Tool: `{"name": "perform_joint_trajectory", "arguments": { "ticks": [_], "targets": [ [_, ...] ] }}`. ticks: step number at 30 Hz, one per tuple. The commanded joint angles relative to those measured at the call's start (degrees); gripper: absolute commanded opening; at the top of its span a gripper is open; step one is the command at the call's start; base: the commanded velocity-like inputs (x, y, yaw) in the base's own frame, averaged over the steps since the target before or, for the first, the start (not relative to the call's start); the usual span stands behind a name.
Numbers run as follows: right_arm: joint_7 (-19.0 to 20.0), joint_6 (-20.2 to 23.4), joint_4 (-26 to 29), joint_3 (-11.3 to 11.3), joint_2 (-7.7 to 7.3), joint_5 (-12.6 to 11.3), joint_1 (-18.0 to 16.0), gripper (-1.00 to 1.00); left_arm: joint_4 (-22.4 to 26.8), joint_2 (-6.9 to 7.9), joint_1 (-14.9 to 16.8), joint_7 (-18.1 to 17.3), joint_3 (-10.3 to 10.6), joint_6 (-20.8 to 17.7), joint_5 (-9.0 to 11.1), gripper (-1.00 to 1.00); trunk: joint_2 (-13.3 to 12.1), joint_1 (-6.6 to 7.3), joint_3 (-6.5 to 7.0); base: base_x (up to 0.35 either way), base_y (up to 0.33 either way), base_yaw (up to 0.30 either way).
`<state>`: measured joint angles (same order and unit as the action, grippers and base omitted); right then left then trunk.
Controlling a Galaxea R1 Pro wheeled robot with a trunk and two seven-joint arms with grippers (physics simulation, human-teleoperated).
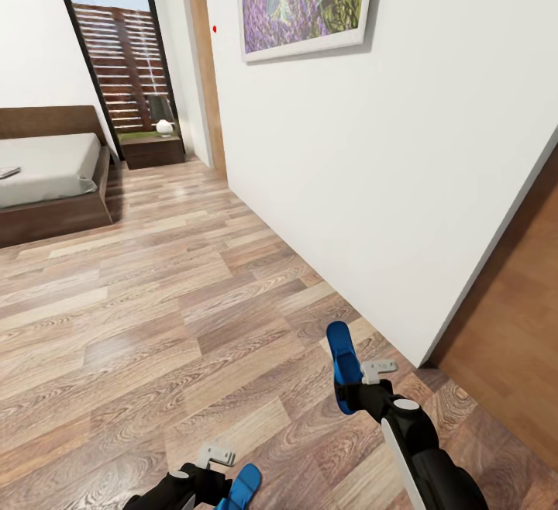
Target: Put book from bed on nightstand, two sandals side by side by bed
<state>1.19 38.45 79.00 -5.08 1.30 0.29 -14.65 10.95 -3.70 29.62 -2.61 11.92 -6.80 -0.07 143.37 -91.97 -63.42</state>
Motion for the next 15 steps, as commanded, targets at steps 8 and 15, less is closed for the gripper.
{"name": "perform_joint_trajectory", "arguments": {
  "ticks": [8, 15],
  "targets": [
    [0.0, 0.3, 0.0, 0.0, 0.02, 0.0, 0.0, -1.00, 0.1, -0.11, 0.0, -0.1, 0.1, -0.3, 0.0, 1.00, 0.0, 0.01, -0.05, 0.000, 0.000, 0.000],
    [0.0, 0.3, 0.0, 0.0, 0.02, 0.0, 0.0, -1.00, 0.1, -0.23, 0.0, -0.1, 0.1, -0.3, 0.0, 1.00, 0.0, 0.01, -0.05, 0.000, 0.000, 0.000]
  ]
}}
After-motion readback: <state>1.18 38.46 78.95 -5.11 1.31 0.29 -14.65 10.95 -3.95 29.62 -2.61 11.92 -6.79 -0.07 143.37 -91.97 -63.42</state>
